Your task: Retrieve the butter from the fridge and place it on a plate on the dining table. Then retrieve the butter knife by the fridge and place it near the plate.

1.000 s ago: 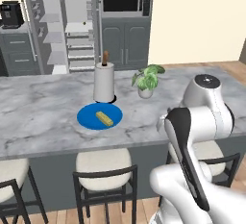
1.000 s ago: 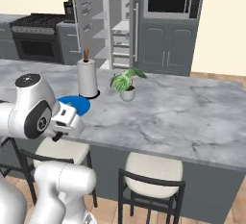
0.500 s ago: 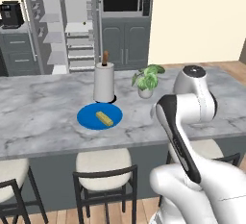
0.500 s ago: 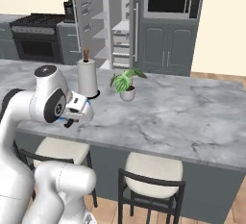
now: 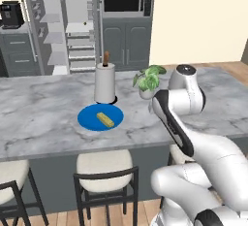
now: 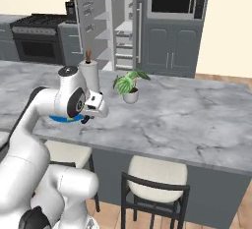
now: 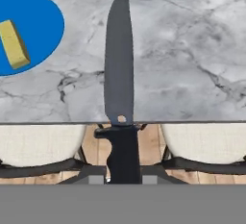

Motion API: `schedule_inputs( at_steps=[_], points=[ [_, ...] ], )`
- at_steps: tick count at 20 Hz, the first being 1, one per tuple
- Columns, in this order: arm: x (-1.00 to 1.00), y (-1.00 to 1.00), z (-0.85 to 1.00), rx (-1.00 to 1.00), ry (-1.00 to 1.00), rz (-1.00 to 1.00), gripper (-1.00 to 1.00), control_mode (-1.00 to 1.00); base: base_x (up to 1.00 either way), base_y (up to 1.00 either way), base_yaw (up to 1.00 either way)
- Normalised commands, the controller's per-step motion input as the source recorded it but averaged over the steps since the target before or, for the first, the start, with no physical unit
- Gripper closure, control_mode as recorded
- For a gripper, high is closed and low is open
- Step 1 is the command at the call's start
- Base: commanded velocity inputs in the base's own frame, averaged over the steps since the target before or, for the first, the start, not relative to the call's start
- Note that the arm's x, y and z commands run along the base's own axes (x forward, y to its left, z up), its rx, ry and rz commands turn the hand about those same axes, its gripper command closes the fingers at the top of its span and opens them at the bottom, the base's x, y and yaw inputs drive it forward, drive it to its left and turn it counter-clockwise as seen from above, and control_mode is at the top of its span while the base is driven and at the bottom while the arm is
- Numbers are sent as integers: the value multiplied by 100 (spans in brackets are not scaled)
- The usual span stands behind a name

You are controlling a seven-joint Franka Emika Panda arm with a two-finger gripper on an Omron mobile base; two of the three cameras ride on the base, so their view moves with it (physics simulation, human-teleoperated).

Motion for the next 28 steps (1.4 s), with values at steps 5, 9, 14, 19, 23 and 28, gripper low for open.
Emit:
schedule_inputs(
  at_steps=[5, 9, 14, 19, 23, 28],
  points=[
    [97, 0, -37, 0, 0, 0, 100, -100, 0, 0, 0],
    [86, 0, -31, 0, 0, 0, 100, -100, 0, 0, 0],
    [62, 0, -25, 0, 0, 0, 100, -100, 0, 0, 0],
    [47, 0, -17, 1, 0, 0, 100, -100, 0, 0, 0],
    [23, 0, -25, 0, 0, 4, 100, -100, 0, 0, 0],
    [14, 0, -33, 0, 0, 6, 100, -100, 0, 0, 0]
  ],
)
